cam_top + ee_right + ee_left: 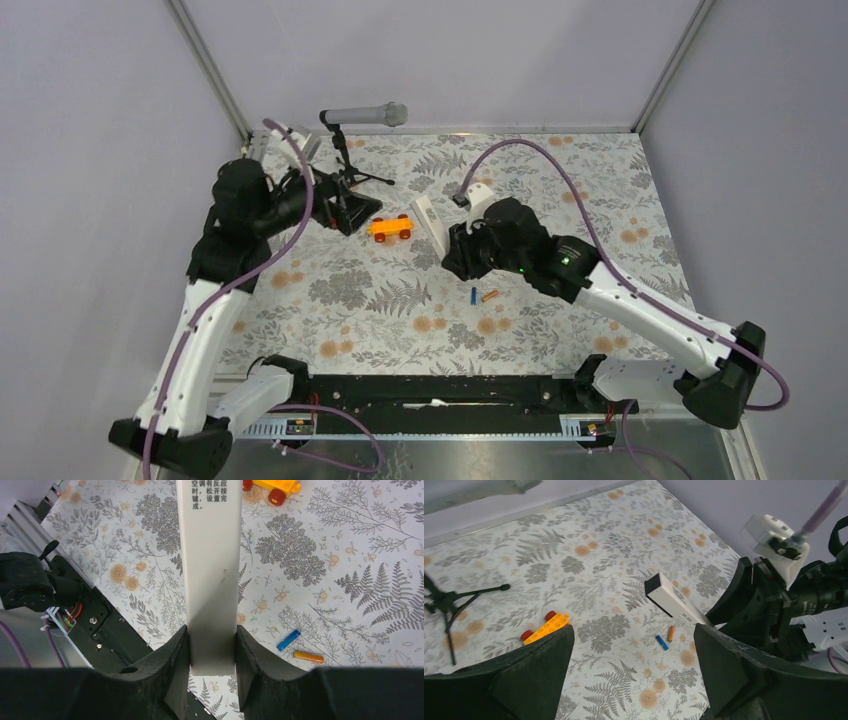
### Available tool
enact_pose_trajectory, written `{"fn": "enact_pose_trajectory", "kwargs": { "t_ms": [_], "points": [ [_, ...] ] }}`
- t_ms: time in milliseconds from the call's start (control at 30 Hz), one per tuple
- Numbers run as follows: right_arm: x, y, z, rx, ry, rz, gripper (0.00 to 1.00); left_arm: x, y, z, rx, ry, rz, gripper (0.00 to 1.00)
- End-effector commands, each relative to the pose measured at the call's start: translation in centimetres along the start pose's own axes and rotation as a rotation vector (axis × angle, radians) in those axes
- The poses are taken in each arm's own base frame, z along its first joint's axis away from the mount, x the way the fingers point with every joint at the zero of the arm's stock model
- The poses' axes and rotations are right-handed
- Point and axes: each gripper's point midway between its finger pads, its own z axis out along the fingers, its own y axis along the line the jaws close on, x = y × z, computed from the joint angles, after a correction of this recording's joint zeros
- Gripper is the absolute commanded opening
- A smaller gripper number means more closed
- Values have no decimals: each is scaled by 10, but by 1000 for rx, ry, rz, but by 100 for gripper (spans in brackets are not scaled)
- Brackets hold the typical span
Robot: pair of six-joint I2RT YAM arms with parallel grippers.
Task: Load the batteries into the remote control
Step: Pick up the remote control from the center of the board.
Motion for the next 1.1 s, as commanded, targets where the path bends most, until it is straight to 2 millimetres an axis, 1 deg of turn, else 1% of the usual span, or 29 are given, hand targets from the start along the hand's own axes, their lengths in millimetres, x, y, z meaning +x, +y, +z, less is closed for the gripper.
{"fn": "enact_pose_trajectory", "kwargs": {
  "t_ms": [0,100,200,300,333,400,500,567,633,733,767,833,867,933,1067],
  "points": [
    [-23,5,-31,-66,-73,-33,27,-13,-22,12,178,25,64,98],
    [-38,6,-48,-103,-124,-39,28,-11,-15,18,170,25,77,98],
    [-52,8,-58,-138,-143,-36,28,-14,-26,22,275,60,40,98],
    [-68,26,-71,-239,-189,-72,28,-8,-39,24,408,138,-6,98],
    [-72,31,-73,-266,-196,-81,28,-6,-38,26,423,154,-16,98],
    [-77,39,-74,-307,-187,-80,28,-7,-46,22,485,163,-20,98],
    [-77,55,-74,-405,-156,-91,27,-8,-67,8,625,164,6,98],
    [-78,64,-73,-461,-135,-94,27,-6,-71,3,659,161,45,98],
    [-79,75,-75,-525,-114,-96,27,-9,-73,1,676,153,64,98],
    [-75,86,-77,-607,-70,-101,27,-16,-80,-4,739,126,122,92],
    [-73,87,-77,-616,-57,-103,27,-18,-83,-6,756,123,127,90],
    [-71,87,-76,-614,-44,-112,27,-19,-87,-10,792,124,123,91],
    [-72,86,-77,-613,-48,-120,27,-18,-89,-12,810,125,119,89],
    [-75,89,-80,-626,-69,-135,27,-16,-91,-14,829,132,89,83],
    [-82,101,-87,-699,-80,-150,27,-22,-101,-23,883,100,81,68]
  ]
}}
